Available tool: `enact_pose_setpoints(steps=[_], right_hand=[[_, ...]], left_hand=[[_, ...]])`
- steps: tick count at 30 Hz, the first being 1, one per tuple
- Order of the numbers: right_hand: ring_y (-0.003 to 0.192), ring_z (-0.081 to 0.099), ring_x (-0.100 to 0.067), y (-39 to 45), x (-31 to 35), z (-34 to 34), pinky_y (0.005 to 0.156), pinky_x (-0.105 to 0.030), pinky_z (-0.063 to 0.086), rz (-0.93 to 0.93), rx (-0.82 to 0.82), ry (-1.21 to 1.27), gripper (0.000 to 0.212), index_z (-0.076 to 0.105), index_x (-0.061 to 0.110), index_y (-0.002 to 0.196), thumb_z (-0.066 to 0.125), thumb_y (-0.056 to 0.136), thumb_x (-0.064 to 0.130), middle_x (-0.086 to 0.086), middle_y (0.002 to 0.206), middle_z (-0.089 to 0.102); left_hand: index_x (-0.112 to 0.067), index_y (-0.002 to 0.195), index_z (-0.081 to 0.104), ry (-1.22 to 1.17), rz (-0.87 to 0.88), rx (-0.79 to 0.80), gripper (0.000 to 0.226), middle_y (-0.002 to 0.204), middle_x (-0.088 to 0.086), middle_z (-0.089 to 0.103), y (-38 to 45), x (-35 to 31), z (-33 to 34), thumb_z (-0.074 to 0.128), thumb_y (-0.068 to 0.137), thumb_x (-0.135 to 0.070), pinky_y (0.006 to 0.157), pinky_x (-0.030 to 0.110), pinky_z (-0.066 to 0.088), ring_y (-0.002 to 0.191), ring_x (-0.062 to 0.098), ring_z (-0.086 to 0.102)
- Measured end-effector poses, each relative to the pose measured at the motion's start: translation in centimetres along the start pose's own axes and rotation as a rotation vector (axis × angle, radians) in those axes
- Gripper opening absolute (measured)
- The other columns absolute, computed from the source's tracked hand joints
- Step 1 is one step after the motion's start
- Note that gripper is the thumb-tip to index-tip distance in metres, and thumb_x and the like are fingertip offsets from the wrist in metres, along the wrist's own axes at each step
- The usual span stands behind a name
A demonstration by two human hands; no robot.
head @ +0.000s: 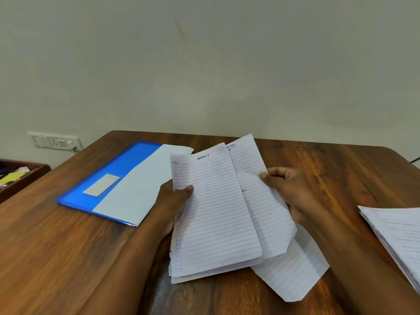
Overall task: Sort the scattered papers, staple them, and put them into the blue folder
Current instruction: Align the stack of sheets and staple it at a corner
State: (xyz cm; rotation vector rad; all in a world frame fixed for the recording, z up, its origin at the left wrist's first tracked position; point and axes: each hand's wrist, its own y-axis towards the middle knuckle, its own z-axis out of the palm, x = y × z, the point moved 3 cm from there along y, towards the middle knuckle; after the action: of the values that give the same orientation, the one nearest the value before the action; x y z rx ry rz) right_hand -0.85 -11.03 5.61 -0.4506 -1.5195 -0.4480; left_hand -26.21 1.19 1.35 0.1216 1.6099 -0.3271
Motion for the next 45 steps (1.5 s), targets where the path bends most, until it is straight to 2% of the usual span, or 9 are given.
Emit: enact_pose_setpoints(steps=[11, 16, 22, 27, 30, 31, 34, 37, 45], right_hand=[[0.093, 0.078, -0.024, -0.6, -1.0, 1.5, 0.078, -0.035, 0.063, 0.02, 0.033, 0.016, 0.009, 0.077, 0.005, 0.103, 0.07, 0.096, 0.006, -0.009, 0.099, 0.081], [0.092, 0.079, -0.02, -0.8, -1.3, 2.2, 0.082, -0.037, 0.062, 0.022, 0.066, -0.044, 0.012, 0.078, 0.01, 0.101, 0.066, 0.1, 0.01, -0.005, 0.098, 0.081], [0.096, 0.077, -0.012, -1.1, -1.4, 3.1, 0.076, -0.022, 0.06, 0.024, 0.105, -0.089, 0.022, 0.078, 0.013, 0.105, 0.056, 0.107, 0.015, 0.005, 0.099, 0.081], [0.108, 0.072, -0.027, -1.7, -1.8, 4.5, 0.101, -0.049, 0.053, -0.007, 0.054, -0.225, 0.044, 0.075, 0.012, 0.109, 0.043, 0.11, 0.044, -0.007, 0.109, 0.077], [0.106, 0.071, -0.028, -2.4, -1.4, 5.1, 0.099, -0.055, 0.053, -0.06, 0.095, -0.328, 0.061, 0.072, 0.013, 0.111, 0.046, 0.1, 0.067, -0.009, 0.11, 0.076], [0.104, 0.073, -0.024, -2.5, -1.4, 5.1, 0.097, -0.054, 0.056, -0.087, 0.107, -0.346, 0.056, 0.072, 0.015, 0.112, 0.051, 0.098, 0.066, -0.004, 0.109, 0.077], [0.111, 0.069, -0.009, -2.7, -1.3, 5.4, 0.098, -0.035, 0.056, -0.13, 0.131, -0.357, 0.028, 0.068, 0.021, 0.126, 0.063, 0.102, 0.034, 0.009, 0.124, 0.073], [0.114, 0.066, -0.009, -2.8, -1.3, 5.5, 0.092, -0.025, 0.053, -0.141, 0.133, -0.354, 0.029, 0.064, 0.02, 0.132, 0.063, 0.103, 0.024, 0.009, 0.128, 0.069], [0.115, 0.068, -0.013, -2.9, -1.1, 5.3, 0.101, -0.041, 0.057, -0.108, 0.071, -0.278, 0.028, 0.065, 0.02, 0.131, 0.063, 0.103, 0.022, 0.006, 0.128, 0.072]], left_hand=[[-0.026, 0.133, 0.063, -0.039, -0.007, 0.018, 0.028, 0.128, -0.002, 0.073, 0.2, 0.0, 0.3, 0.063, 0.106, -0.024, 0.106, 0.056, 0.053, 0.116, 0.026, 0.069], [-0.029, 0.119, 0.068, -0.104, 0.017, 0.084, 0.02, 0.113, -0.011, 0.078, 0.0, 0.0, 0.6, 0.06, 0.107, -0.015, 0.081, 0.032, 0.058, 0.104, 0.015, 0.075], [-0.026, 0.132, 0.065, -0.122, 0.041, 0.149, 0.03, 0.121, -0.006, 0.078, -0.3, -0.2, 1.0, 0.062, 0.105, -0.012, 0.1, 0.048, 0.058, 0.113, 0.023, 0.074], [-0.024, 0.134, 0.064, -0.169, 0.063, 0.217, 0.038, 0.12, -0.002, 0.078, -0.7, -0.2, 1.6, 0.066, 0.101, -0.007, 0.093, 0.044, 0.06, 0.112, 0.026, 0.075], [-0.016, 0.132, 0.065, -0.253, 0.055, 0.262, 0.039, 0.119, 0.006, 0.079, -1.0, -0.4, 1.7, 0.07, 0.095, -0.003, 0.08, 0.036, 0.064, 0.108, 0.028, 0.077], [-0.015, 0.131, 0.065, -0.278, 0.049, 0.277, 0.04, 0.119, 0.008, 0.079, -1.1, -0.4, 1.8, 0.071, 0.094, -0.003, 0.079, 0.035, 0.065, 0.106, 0.028, 0.077], [-0.018, 0.133, 0.065, -0.294, 0.021, 0.29, 0.042, 0.121, 0.008, 0.078, -1.2, -0.4, 1.9, 0.074, 0.093, -0.007, 0.086, 0.042, 0.063, 0.107, 0.029, 0.077], [-0.02, 0.136, 0.064, -0.317, -0.022, 0.312, 0.048, 0.127, 0.009, 0.076, -0.7, 0.1, 1.7, 0.076, 0.091, -0.008, 0.103, 0.054, 0.056, 0.115, 0.034, 0.074], [-0.019, 0.144, 0.059, -0.39, -0.039, 0.403, 0.068, 0.138, 0.017, 0.068, -0.1, 0.6, 1.9, 0.08, 0.081, -0.006, 0.111, 0.064, 0.047, 0.126, 0.043, 0.066]])
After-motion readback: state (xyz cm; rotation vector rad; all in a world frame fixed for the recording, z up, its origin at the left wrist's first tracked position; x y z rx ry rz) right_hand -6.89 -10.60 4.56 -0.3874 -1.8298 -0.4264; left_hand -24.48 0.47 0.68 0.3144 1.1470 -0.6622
